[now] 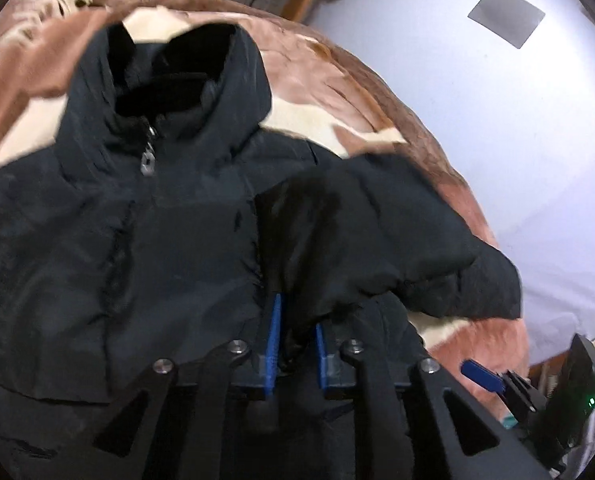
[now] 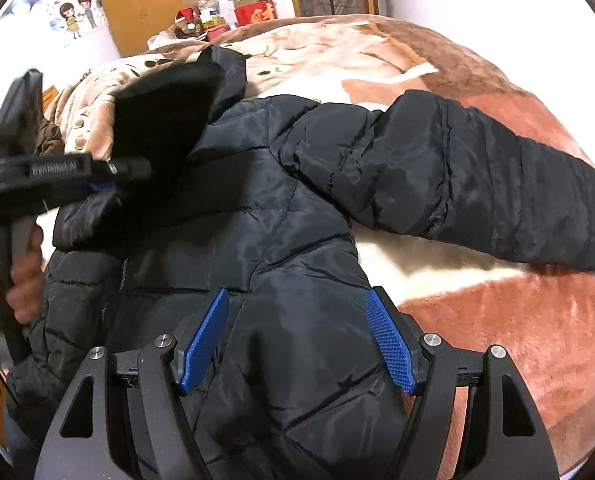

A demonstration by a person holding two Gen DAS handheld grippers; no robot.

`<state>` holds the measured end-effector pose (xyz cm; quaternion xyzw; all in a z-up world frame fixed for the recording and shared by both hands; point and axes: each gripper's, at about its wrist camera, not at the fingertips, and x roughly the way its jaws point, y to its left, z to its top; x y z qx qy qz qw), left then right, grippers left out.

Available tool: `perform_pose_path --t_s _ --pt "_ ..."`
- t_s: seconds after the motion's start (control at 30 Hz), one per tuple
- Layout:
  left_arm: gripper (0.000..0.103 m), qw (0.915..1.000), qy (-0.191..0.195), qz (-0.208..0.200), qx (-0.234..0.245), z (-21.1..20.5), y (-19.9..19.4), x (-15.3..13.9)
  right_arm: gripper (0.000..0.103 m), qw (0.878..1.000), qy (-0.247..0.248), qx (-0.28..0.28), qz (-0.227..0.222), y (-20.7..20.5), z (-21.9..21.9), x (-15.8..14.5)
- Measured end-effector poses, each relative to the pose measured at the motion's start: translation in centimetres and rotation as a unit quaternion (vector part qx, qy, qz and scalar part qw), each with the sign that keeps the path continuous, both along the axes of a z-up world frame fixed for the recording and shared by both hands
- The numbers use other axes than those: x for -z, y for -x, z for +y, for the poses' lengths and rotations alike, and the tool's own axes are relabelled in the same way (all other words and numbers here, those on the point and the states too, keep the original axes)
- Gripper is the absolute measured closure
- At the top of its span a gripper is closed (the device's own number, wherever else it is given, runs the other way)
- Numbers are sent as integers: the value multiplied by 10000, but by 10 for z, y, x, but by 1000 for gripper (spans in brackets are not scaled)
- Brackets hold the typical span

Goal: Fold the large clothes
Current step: 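Fold the held sleeve across the jacket's chest with the left gripper, release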

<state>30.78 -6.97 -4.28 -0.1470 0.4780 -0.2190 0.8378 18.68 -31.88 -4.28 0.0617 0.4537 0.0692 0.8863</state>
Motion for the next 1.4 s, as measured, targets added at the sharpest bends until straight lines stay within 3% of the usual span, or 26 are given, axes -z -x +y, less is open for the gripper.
perform_pose_path --t_s 0.13,0.27,0.33,0.4,0.53,0.57,0.63,0.7,0.8,0.9,1.1,1.27,1.4 --pt "54 9986 422 -266 161 19 17 -21 32 9995 -124 -23 -300 -5 8 -16" --pt "51 9966 512 -647 -36 53 27 -45 32 9980 -200 -83 -596 -19 23 -33" --pt "51 9961 332 -752 -318 82 28 -50 32 9975 -155 -123 -678 -26 33 -37" --pt "51 9937 -252 -785 -756 111 24 -46 32 9978 -75 -171 -628 -38 43 -33" --pt "52 9802 -1076 -474 -1594 173 3 -14 33 9981 28 -414 -461 -71 70 -15" --pt "52 9767 -1213 -401 -1724 184 -3 -5 38 9980 89 -457 -434 -81 76 -10" --pt "52 9725 -1316 -268 -1903 203 -13 14 45 9978 220 -503 -378 -102 85 1" --pt "51 9728 -1179 -151 -1990 216 -19 30 47 9982 338 -453 -220 -120 88 16" --pt "51 9746 -1088 -31 -1958 214 -28 53 48 9979 507 -366 188 -146 86 51" --pt "51 9746 -1107 -41 -1947 207 -34 64 48 9981 446 -322 271 -152 81 66" --pt "51 9752 -1067 40 -1941 214 -36 60 48 9975 468 -306 432 -156 78 58" --pt "52 9784 -857 -481 -1819 212 7 18 48 9993 177 -320 7 -120 70 22" --pt "52 9808 -1132 -185 -1575 196 15 40 48 9979 372 -383 368 -121 77 50"
